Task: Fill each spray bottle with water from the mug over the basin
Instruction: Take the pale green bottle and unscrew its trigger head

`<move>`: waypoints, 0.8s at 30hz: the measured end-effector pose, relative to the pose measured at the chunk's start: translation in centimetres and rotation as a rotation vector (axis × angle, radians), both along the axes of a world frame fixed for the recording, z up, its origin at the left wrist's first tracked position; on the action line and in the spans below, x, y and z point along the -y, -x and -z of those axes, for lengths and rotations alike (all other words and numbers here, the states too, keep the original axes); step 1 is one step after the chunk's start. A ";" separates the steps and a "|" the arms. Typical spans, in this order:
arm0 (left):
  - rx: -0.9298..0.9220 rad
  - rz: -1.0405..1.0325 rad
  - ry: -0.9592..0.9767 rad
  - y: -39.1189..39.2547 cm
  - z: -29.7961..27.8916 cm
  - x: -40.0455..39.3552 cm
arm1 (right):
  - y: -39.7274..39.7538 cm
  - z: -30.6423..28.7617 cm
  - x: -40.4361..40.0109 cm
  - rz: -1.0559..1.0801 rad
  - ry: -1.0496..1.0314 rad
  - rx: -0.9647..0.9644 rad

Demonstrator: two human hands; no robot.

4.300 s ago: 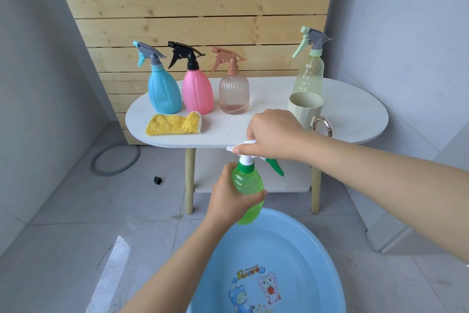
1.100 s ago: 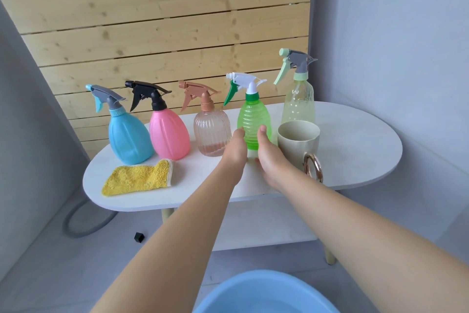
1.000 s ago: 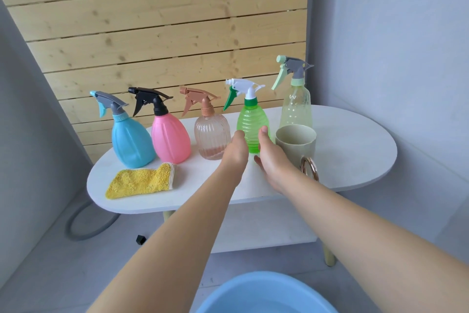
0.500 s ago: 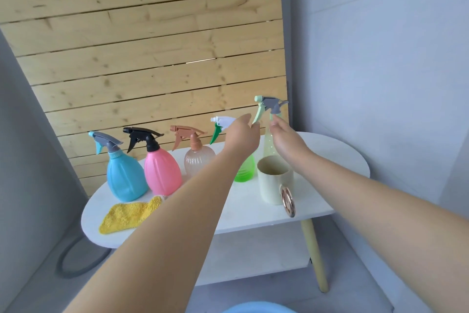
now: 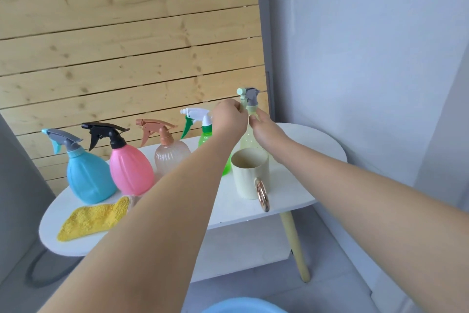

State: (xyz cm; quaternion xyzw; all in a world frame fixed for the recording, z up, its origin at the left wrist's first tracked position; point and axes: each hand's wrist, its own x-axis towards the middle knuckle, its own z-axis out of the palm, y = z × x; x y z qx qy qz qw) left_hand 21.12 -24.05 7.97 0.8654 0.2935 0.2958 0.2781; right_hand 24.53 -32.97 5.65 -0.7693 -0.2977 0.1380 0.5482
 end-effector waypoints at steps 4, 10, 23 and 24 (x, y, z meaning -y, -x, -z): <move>0.088 -0.004 -0.034 0.3 0.0 1.2 | 0.0 -0.2 1.7 0.007 -0.017 0.058; 0.313 0.079 0.055 4.2 -3.2 3.1 | 0.7 -1.7 3.7 0.157 -0.078 0.466; 0.246 0.125 0.452 23.8 -1.8 1.6 | 15.4 -2.2 6.9 -0.018 0.221 0.621; 0.200 0.115 0.473 24.8 -0.7 1.5 | 16.4 -1.2 6.8 -0.054 0.261 0.577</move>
